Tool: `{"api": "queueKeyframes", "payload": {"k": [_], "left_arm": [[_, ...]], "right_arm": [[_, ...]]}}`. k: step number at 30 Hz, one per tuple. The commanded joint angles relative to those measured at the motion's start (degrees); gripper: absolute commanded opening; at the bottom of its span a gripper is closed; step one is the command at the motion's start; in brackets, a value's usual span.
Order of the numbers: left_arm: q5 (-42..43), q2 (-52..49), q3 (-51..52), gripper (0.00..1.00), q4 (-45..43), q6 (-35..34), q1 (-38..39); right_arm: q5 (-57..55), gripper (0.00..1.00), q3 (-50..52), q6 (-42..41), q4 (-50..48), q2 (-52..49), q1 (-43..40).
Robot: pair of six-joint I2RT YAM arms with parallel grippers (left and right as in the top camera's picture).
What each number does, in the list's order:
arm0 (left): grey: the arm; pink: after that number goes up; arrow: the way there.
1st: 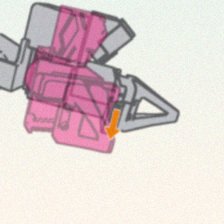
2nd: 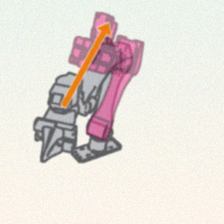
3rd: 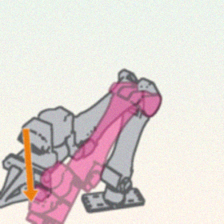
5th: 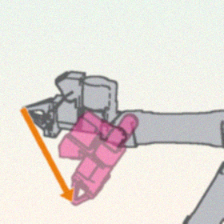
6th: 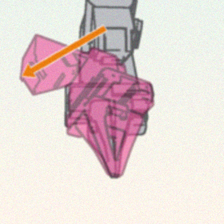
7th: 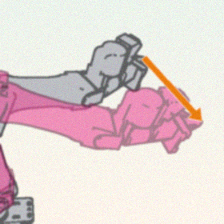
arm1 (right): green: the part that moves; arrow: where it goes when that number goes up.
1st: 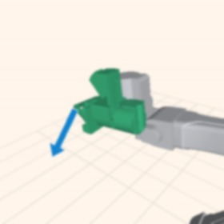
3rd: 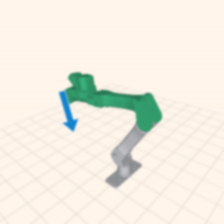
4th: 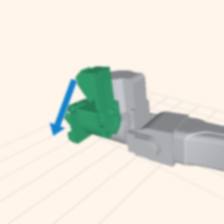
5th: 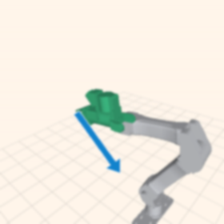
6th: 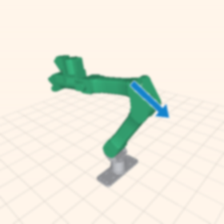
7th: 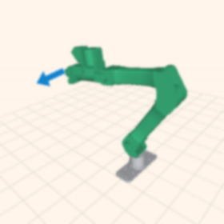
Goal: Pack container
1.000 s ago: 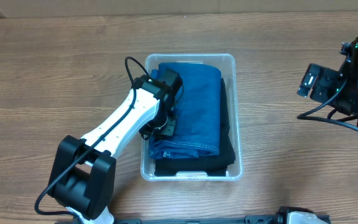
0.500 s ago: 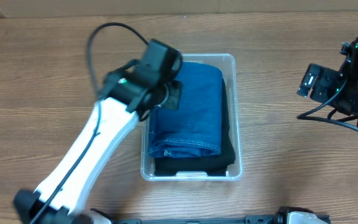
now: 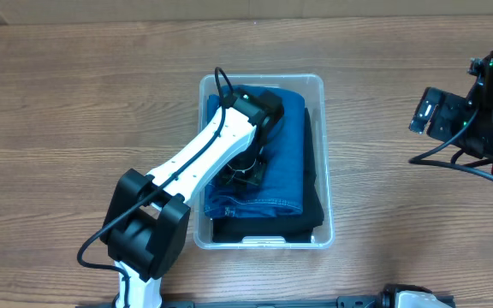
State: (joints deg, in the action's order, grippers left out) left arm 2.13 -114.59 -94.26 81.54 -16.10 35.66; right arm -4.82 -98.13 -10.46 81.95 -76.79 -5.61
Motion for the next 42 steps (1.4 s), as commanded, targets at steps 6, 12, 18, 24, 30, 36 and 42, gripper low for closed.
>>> {"api": "queueKeyframes", "payload": {"k": [6,12,18,24,30,36,42], "left_arm": [[-7.0,5.8,-9.1,0.04,-20.0,4.4,0.4],[-7.0,-5.1,-9.1,0.04,-24.9,4.3,-0.2],[-7.0,-15.2,-9.1,0.04,-18.6,4.5,-2.2],[-8.1,-0.2,-12.4,0.04,-14.1,5.0,-3.0],[-15.6,20.9,-12.6,0.57,-14.1,3.9,-10.7],[-5.9,21.4,-12.5,1.0,-13.9,-0.2,-31.5],[-3.8,20.9,-12.4,1.0,-10.6,1.1,-38.7]], "right_arm": [[-0.1,1.0,-0.1,-0.1,-0.4,0.1,-0.2],[0.0,1.0,-0.1,-0.1,-0.4,0.1,-0.2],[0.0,1.0,-0.1,-0.1,-0.1,0.1,-0.2],[0.0,1.0,-0.1,-0.1,-0.2,0.1,-0.2],[5.6,1.0,-0.1,2.8,-3.6,-0.3,-0.2],[8.8,1.0,-0.1,5.9,-11.9,-10.5,-0.2],[12.2,1.0,-0.1,7.7,-11.9,-13.0,-0.2]]}}
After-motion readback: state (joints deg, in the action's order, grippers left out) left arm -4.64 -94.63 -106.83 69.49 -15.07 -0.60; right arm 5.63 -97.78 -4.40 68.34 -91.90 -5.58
